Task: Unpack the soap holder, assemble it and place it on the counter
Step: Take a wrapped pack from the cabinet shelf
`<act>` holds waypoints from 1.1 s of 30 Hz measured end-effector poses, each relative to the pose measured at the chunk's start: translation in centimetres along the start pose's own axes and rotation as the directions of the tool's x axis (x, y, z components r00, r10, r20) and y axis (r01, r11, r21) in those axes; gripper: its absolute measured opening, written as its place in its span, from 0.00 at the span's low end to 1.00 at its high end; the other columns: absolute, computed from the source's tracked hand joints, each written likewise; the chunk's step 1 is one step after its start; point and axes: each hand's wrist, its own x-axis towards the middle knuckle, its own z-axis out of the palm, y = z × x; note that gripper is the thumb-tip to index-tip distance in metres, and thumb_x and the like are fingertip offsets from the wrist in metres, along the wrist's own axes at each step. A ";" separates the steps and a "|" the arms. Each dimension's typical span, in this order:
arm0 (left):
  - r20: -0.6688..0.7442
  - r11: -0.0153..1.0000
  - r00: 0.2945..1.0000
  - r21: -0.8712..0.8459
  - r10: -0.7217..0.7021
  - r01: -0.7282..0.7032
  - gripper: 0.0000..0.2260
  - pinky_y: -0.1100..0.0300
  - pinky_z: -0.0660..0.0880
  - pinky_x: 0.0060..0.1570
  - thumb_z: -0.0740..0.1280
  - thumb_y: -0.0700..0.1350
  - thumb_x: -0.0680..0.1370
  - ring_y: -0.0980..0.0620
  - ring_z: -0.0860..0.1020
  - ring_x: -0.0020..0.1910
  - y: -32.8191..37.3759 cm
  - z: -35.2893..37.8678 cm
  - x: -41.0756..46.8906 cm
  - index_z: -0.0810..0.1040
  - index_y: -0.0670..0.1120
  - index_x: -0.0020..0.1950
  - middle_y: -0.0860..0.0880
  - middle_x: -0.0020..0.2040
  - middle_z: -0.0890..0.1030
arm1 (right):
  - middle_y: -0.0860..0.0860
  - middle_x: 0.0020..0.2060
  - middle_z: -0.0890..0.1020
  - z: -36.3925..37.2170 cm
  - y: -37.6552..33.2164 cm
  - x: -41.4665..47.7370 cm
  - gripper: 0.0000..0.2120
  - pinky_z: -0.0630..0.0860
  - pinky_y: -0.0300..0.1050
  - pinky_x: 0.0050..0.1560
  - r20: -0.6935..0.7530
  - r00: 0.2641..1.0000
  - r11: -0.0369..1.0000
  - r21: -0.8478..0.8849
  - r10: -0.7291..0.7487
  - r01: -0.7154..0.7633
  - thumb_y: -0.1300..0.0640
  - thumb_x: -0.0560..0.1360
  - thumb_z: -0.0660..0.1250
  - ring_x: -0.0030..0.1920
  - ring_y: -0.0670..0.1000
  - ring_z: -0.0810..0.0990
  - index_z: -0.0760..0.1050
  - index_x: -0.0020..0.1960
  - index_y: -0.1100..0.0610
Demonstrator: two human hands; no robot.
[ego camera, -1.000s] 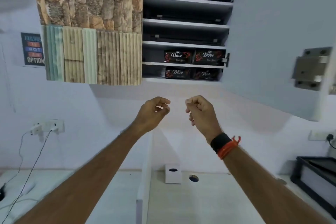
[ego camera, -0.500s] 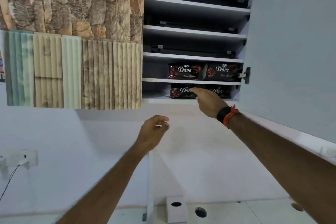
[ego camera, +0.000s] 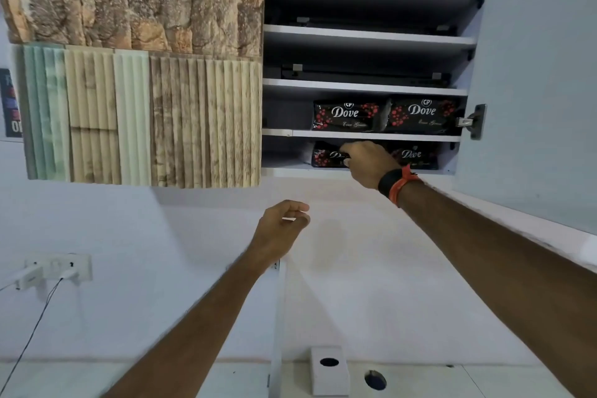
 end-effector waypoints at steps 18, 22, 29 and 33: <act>0.220 0.585 0.970 -0.776 -0.102 0.238 0.22 0.46 0.76 0.60 0.67 0.56 0.75 0.43 0.79 0.62 0.7 6.1 -2.9 0.79 0.44 0.64 0.42 0.61 0.81 | 0.45 0.43 0.83 1.5 -1.6 -11.8 0.13 0.72 0.51 0.55 -0.177 0.942 0.908 0.264 -0.286 0.325 0.44 0.77 0.62 0.50 0.50 0.74 0.81 0.45 0.51; 0.119 0.543 0.954 -0.799 -0.276 0.257 0.24 0.49 0.80 0.47 0.72 0.50 0.75 0.39 0.77 0.65 -2.1 9.2 -3.4 0.76 0.40 0.67 0.37 0.65 0.79 | 0.48 0.48 0.84 3.6 0.6 -13.8 0.09 0.75 0.50 0.57 -0.230 0.960 0.824 0.504 -0.163 0.260 0.57 0.80 0.62 0.49 0.48 0.78 0.82 0.52 0.55; 0.078 0.345 0.878 -0.900 -0.473 0.266 0.26 0.49 0.77 0.55 0.75 0.48 0.69 0.43 0.80 0.62 -8.1 13.1 -7.8 0.77 0.42 0.66 0.42 0.61 0.82 | 0.52 0.58 0.82 6.4 6.5 -17.1 0.15 0.75 0.34 0.50 -0.086 0.951 0.685 0.713 0.298 -0.150 0.68 0.79 0.60 0.49 0.48 0.80 0.79 0.60 0.56; 0.110 0.359 0.846 -0.872 -0.522 0.334 0.19 0.45 0.77 0.57 0.73 0.48 0.72 0.42 0.81 0.60 -10.7 15.1 -10.5 0.80 0.45 0.61 0.43 0.59 0.84 | 0.56 0.51 0.85 7.9 8.2 -19.5 0.11 0.77 0.38 0.32 0.308 0.918 0.471 0.789 0.251 -0.393 0.68 0.79 0.62 0.32 0.47 0.81 0.82 0.55 0.60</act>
